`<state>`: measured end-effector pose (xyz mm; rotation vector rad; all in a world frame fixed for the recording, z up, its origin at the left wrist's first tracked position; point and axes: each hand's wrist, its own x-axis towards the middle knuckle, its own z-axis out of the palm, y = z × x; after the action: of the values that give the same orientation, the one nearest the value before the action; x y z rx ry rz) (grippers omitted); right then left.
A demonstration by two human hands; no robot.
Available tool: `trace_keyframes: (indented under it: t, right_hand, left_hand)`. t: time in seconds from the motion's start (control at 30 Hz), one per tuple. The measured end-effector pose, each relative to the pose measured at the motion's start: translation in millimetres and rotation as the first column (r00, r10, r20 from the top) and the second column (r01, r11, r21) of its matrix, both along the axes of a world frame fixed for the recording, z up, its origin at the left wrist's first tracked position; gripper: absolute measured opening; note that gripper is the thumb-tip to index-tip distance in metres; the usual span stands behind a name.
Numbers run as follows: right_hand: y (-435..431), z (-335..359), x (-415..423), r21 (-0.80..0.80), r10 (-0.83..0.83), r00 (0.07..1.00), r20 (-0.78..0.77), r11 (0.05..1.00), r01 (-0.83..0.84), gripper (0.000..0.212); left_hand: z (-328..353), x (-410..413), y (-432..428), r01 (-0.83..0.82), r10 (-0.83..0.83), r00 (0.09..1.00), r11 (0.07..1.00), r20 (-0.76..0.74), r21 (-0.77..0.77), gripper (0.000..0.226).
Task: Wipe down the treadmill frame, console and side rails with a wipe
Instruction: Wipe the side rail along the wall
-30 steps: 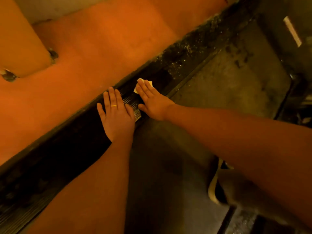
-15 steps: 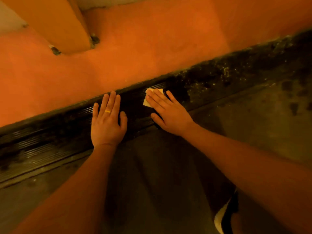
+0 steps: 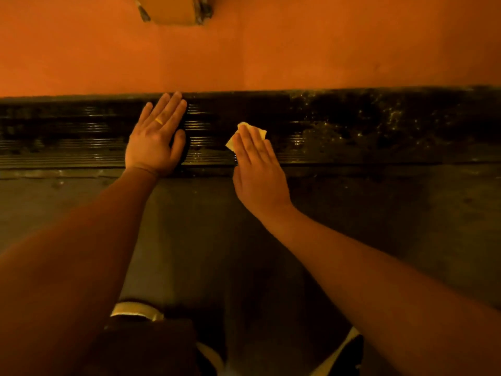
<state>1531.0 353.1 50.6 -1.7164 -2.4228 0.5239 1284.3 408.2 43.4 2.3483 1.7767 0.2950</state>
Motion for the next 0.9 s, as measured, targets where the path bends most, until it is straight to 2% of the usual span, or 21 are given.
trace_keyframes:
  t: [0.17,0.3,0.47,0.6,0.7,0.83,0.9]
  right_hand:
    - [-9,-12,10,0.140,0.085,0.992,0.088,0.985,-0.097,0.063]
    - [-4,-15,11,0.187,0.097,0.988,0.124,0.975,-0.119,0.061]
    - [-8,-11,2,0.124,0.127,0.979,0.157,0.981,-0.148,0.063]
    - [-13,6,-40,0.022,0.222,0.960,0.169,0.973,-0.229,0.066]
    - [-18,3,-51,0.008,0.168,0.973,0.157,0.985,-0.172,0.066]
    - [-25,-1,-8,0.030,-0.012,0.982,0.188,1.000,0.006,0.068]
    - [-24,7,16,0.005,-0.051,0.977,0.209,0.999,0.051,0.070]
  left_hand:
    - [0,-1,0,0.007,-0.006,1.000,1.000,0.012,-0.006,0.054]
    - [3,1,1,0.000,0.000,1.000,1.000,0.029,-0.023,0.054]
    - [6,2,1,-0.006,0.008,0.999,0.999,0.041,-0.049,0.055]
    - [7,0,1,-0.013,0.018,0.998,0.997,0.067,-0.074,0.054]
    - [6,1,3,-0.001,0.007,0.997,0.997,0.073,-0.076,0.053]
    - [8,9,-3,-0.061,0.071,0.993,0.993,0.095,-0.106,0.051]
    - [10,24,-7,-0.062,0.075,0.990,0.992,0.123,-0.109,0.051]
